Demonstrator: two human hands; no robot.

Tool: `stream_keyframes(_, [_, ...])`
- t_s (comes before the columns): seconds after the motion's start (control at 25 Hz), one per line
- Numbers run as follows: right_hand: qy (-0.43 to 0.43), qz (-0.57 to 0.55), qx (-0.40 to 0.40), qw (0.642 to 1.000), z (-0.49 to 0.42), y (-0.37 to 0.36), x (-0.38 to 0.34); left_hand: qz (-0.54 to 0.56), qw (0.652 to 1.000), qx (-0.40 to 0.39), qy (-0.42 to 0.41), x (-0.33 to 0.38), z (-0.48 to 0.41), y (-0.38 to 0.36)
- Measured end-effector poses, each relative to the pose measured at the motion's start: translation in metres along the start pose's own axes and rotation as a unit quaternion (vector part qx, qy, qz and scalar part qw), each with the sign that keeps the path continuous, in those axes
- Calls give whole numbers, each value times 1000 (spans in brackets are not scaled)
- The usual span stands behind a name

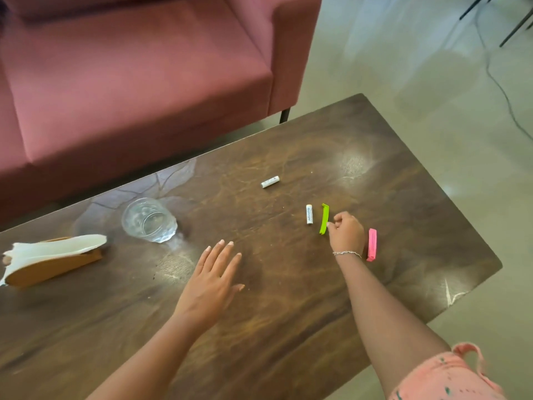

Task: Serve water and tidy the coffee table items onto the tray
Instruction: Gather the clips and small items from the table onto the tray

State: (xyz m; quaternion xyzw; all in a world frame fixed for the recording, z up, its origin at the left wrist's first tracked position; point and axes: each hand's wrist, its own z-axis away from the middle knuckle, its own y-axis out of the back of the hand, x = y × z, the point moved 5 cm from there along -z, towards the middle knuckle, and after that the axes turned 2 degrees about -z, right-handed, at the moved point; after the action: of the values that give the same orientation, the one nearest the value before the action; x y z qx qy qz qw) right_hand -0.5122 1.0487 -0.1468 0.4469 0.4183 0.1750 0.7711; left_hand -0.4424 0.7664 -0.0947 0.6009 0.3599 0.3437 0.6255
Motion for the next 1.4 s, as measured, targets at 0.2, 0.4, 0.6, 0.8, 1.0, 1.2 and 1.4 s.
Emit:
stream_keyframes(0.2, [-16, 12, -18, 1000, -20, -25, -4, -19, 1000, -9, -20, 3, -9, -12])
stream_keyframes(0.4, [-39, 31, -1, 999, -24, -25, 5, 6, 998, -8, -56, 18, -35, -16])
stream_keyframes(0.6, [10, -44, 68, 997, -21, 22, 13, 24, 985, -7, -172, 60, -85, -12])
stream_keyframes(0.8, [19, -69, 158, 985, 4, 75, 69, 14, 950, 32, -311, 131, -149, -7])
stream_keyframes(1.0, [-37, -72, 173, 982, 41, 86, 130, -12, 914, -68, -400, 215, -175, -39])
stream_keyframes(1.2, [-38, -64, 190, 979, 66, 86, 158, -125, 893, -121, -414, 245, -194, -72])
stream_keyframes(1.4, [-41, -55, 190, 979, 72, 82, 164, -137, 884, -7, -447, 231, -182, -62])
